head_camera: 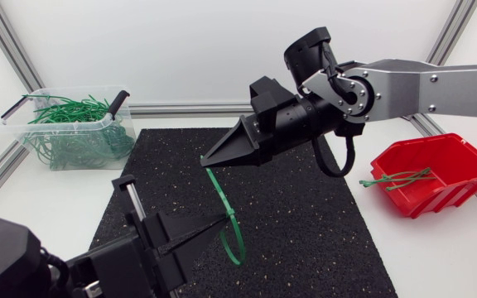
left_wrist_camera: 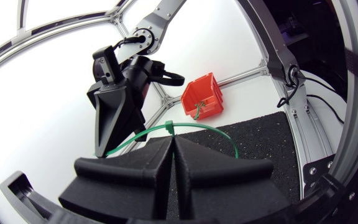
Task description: Take a green cable tie from the red box, thread the tail through the head to close it, then place it in the transparent bin on the left.
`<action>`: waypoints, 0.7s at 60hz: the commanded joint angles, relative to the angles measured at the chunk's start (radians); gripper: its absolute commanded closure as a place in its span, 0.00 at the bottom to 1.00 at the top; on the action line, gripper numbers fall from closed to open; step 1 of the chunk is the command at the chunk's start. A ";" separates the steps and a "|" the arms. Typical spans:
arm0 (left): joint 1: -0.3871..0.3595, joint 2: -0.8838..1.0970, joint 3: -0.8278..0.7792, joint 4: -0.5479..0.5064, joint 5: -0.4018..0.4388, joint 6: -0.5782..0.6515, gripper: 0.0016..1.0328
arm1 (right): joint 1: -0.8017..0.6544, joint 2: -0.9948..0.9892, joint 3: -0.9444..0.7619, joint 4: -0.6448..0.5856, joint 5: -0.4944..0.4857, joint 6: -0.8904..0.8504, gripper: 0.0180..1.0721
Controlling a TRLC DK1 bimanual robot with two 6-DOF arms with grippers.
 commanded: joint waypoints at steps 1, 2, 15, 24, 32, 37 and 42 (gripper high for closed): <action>0.079 -0.024 0.031 0.005 0.010 0.018 0.97 | -0.024 -0.017 -0.051 0.005 0.041 -0.052 0.62; 0.107 -0.024 0.037 0.000 0.017 0.014 0.97 | -0.029 -0.021 -0.057 0.005 0.056 -0.065 0.50; 0.661 0.035 0.158 -0.076 0.317 -0.093 0.97 | -0.047 -0.076 -0.156 0.041 0.317 -0.220 0.02; 0.966 0.196 0.320 -0.078 0.407 -0.171 0.97 | -0.019 -0.110 -0.206 0.082 0.527 -0.312 0.03; 1.169 0.358 0.518 -0.112 0.427 -0.242 0.97 | -0.013 -0.142 -0.232 0.119 0.641 -0.320 0.03; 1.265 0.461 0.649 -0.161 0.427 -0.277 0.97 | -0.013 -0.168 -0.252 0.139 0.693 -0.334 0.03; 1.317 0.569 0.765 -0.216 0.416 -0.289 0.97 | -0.004 -0.199 -0.281 0.170 0.751 -0.343 0.03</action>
